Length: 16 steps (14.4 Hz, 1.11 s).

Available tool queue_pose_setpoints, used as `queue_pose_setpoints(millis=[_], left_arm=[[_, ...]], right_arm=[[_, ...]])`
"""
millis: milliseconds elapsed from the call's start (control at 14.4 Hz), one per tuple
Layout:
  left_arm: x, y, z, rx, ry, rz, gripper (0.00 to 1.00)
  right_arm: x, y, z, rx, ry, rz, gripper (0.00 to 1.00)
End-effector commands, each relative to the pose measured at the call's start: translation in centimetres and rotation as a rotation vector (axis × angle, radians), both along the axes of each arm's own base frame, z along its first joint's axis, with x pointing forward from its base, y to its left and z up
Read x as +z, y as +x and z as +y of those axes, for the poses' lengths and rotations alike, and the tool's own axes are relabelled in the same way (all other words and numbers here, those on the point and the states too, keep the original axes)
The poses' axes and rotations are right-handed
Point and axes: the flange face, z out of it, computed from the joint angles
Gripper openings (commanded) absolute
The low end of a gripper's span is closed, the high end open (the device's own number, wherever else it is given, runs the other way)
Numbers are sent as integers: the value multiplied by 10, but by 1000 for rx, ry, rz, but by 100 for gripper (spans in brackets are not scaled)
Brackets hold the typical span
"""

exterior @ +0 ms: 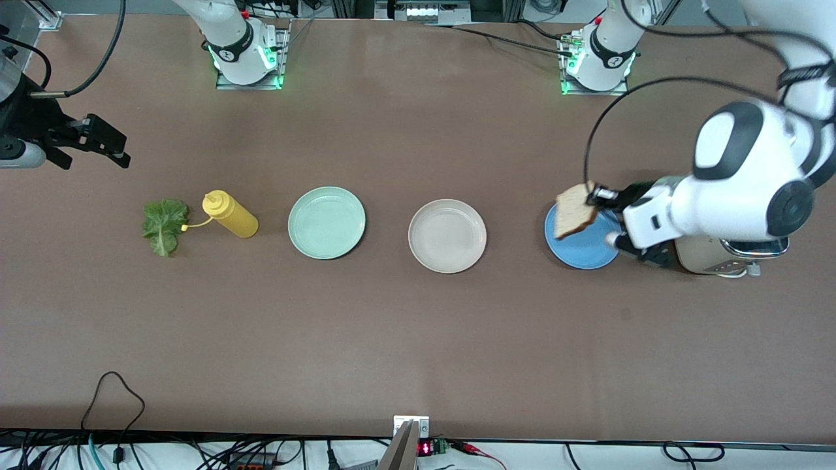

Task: Make sandwich in beige plate with both arms
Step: 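Lift the bread slice with the left gripper and place it on the beige plate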

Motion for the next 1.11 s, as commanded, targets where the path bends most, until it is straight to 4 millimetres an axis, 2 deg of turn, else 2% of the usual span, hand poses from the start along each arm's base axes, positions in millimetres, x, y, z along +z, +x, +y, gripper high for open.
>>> queue_pose_setpoints(millis=[0, 69, 208, 278, 347, 486, 625, 833, 1041], left_arm=[[-24, 24, -22, 156, -233, 41, 0], [-32, 27, -39, 190, -312, 55, 0], [-61, 33, -57, 246, -422, 72, 0], [-82, 33, -64, 228, -472, 57, 0], [-111, 33, -67, 225, -543, 64, 0], [-149, 17, -77, 258, -652, 83, 0], [-171, 3, -88, 244, -708, 58, 0], [-205, -12, -92, 204, -721, 45, 0], [-226, -25, -95, 178, -699, -3, 0]], right_arm=[[4, -2, -1, 6, 8, -5, 100], [3, -2, -1, 6, 7, -4, 100], [3, -2, -1, 6, 7, -4, 100], [3, -2, -1, 6, 7, -2, 100], [4, -2, -1, 6, 8, -5, 100], [4, -2, -1, 6, 8, -5, 100], [3, -2, -1, 6, 7, -4, 100], [1, -1, -2, 1, 8, 4, 100], [-4, 0, -3, 9, 7, 18, 100]])
